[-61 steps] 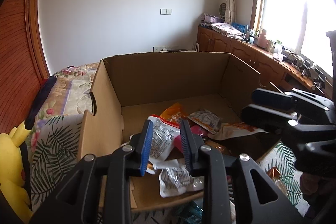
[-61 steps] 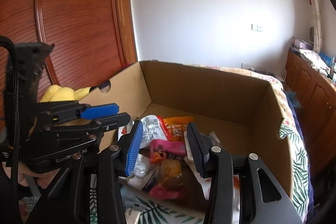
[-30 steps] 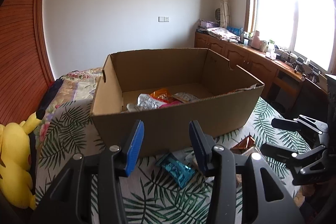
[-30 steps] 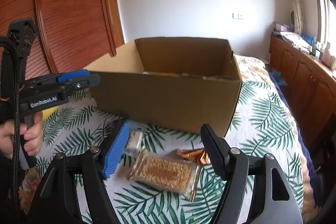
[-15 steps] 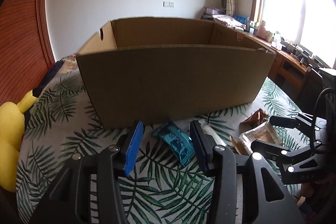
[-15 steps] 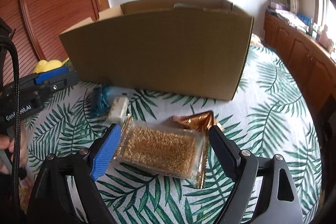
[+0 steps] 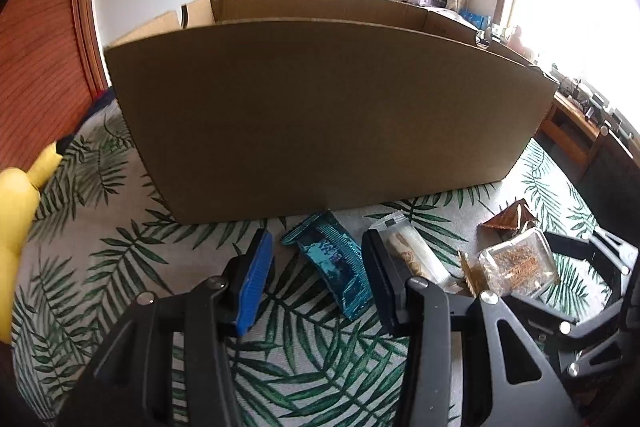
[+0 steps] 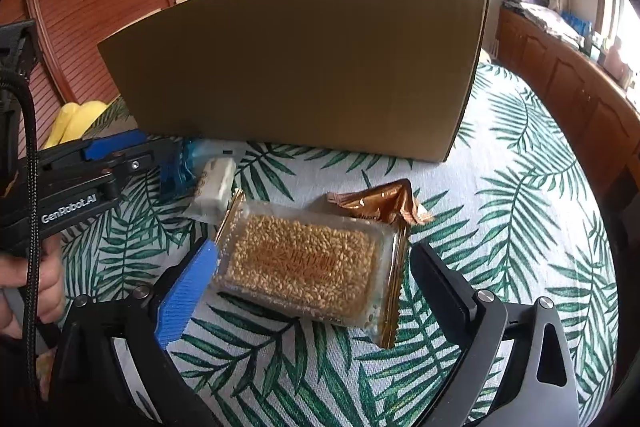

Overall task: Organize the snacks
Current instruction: 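Grasp the blue foil packet with left tool while right tool reaches the sesame tray, then grasp the clear sesame bar tray with right tool while left tool holds the blue packet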

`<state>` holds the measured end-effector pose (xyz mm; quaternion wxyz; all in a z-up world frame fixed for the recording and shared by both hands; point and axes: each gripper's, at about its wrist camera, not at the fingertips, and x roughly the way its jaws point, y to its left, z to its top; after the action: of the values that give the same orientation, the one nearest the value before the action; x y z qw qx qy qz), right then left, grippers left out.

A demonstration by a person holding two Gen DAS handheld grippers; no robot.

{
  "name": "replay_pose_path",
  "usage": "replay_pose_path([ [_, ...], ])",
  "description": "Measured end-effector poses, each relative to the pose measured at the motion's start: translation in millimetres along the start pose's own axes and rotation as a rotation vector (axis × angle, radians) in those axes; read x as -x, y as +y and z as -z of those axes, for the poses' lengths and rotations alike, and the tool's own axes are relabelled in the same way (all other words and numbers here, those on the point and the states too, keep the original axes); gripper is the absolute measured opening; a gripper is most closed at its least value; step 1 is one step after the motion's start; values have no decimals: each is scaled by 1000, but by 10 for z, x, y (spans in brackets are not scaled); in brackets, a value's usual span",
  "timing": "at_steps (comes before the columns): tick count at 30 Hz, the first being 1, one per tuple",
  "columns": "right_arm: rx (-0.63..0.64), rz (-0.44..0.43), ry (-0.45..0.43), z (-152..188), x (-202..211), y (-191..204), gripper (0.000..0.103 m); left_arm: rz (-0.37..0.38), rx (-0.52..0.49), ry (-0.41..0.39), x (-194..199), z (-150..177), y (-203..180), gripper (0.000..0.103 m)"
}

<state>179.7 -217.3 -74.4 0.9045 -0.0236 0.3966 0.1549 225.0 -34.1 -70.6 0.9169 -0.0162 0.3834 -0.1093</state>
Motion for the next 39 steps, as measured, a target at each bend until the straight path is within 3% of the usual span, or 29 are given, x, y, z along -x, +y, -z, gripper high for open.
replay_pose_path([
  [7, -45, -54, 11, 26, -54, -78, 99, -12, 37, 43, -152, -18, 2, 46],
  [23, -21, 19, -24, 44, -23, 29, 99, -46, 25, 71, -209, 59, -124, 46],
  [26, -21, 21, -26, 50, -21, 30, 99, -39, 30, 68, -148, 81, -46, 33],
  [30, -23, 24, -28, 50, -25, 31, 99, -41, 17, 69, -67, 147, 13, 25],
  [39, -22, 29, -28, 45, -29, 21, 99, -24, 23, 43, 221, 329, 158, 23],
])
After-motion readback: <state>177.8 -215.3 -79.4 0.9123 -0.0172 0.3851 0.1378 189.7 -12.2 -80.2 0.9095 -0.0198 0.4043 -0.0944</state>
